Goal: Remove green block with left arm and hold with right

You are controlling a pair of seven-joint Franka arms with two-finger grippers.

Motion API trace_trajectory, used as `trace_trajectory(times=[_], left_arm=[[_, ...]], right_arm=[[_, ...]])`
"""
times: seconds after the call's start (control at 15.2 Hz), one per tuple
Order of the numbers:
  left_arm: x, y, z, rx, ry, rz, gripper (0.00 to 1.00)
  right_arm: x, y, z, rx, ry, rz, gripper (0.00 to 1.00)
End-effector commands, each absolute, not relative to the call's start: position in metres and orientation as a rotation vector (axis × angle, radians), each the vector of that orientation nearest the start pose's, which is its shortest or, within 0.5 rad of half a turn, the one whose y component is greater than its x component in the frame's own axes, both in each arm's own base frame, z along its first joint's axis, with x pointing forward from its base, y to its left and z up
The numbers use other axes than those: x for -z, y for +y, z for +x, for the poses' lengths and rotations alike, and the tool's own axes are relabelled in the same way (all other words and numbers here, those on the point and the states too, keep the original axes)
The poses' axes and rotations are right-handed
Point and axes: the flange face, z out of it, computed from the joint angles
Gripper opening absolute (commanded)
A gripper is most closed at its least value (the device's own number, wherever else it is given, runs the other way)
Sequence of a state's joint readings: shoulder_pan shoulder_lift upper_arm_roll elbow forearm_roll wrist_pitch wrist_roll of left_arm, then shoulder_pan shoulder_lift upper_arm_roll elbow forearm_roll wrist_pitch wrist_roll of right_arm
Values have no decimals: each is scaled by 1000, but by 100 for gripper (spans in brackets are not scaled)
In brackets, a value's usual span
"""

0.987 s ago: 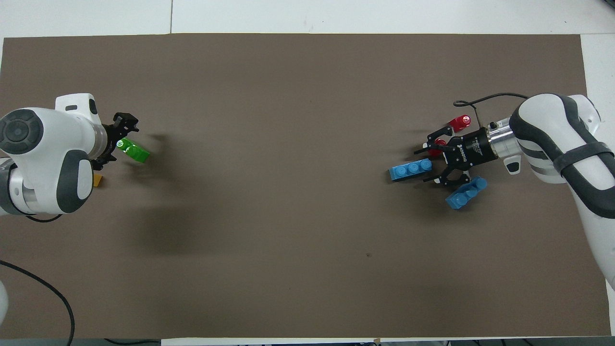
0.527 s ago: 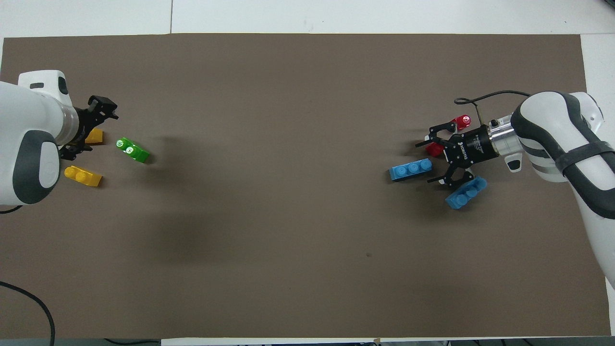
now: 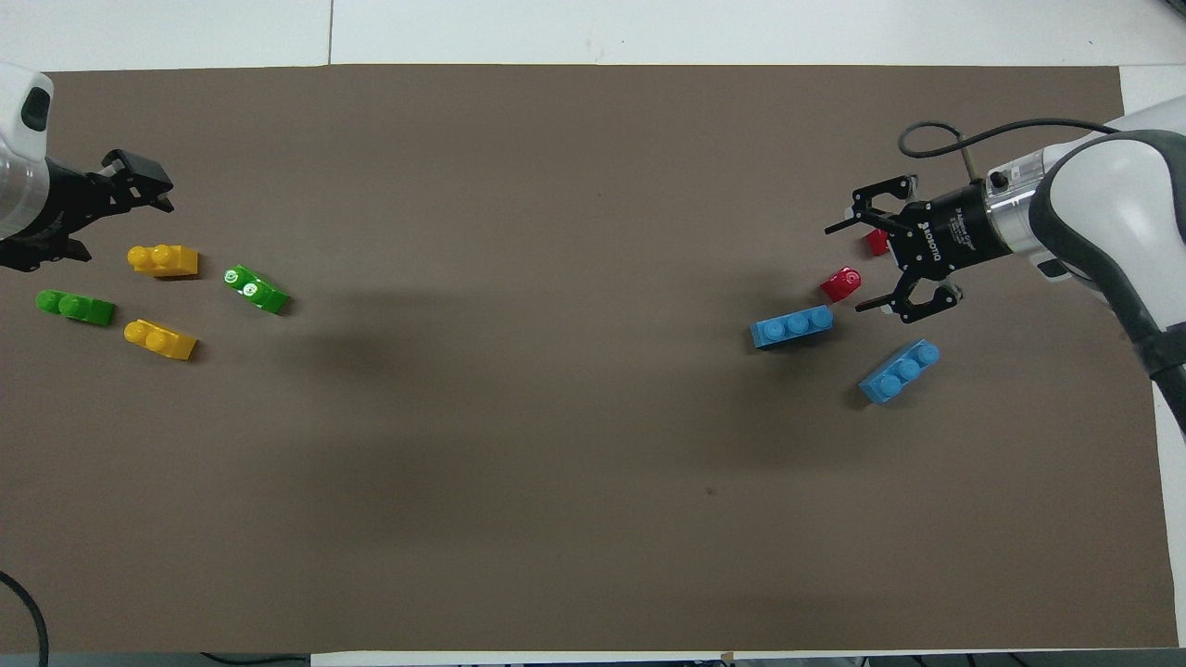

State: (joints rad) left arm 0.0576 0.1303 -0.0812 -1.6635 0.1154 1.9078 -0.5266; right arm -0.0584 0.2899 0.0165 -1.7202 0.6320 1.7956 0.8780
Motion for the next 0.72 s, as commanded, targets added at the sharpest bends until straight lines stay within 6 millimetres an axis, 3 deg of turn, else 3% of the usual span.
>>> trace_trajectory(times=[0.0,0.2,0.33,0.59,0.66], left_arm=[[-568,-9,593,183,-568,-3019,100],[-591,-10,572,119,-343,-3057,100],[-607,-6,558,102,-277,-3063,100],[-635,-6,527,18,-167,-3084,100],[-633,-5,522,-30,-128,-3098,100]], right_arm=[[-453,25,625,-456,1330,-2364,100],[-486,30,621,-233,889,-2705,100],[-504,22,617,-159,742,-2804,100],[-549,11,605,-78,194,-3007,100],[-560,12,602,-90,118,-3026,100]])
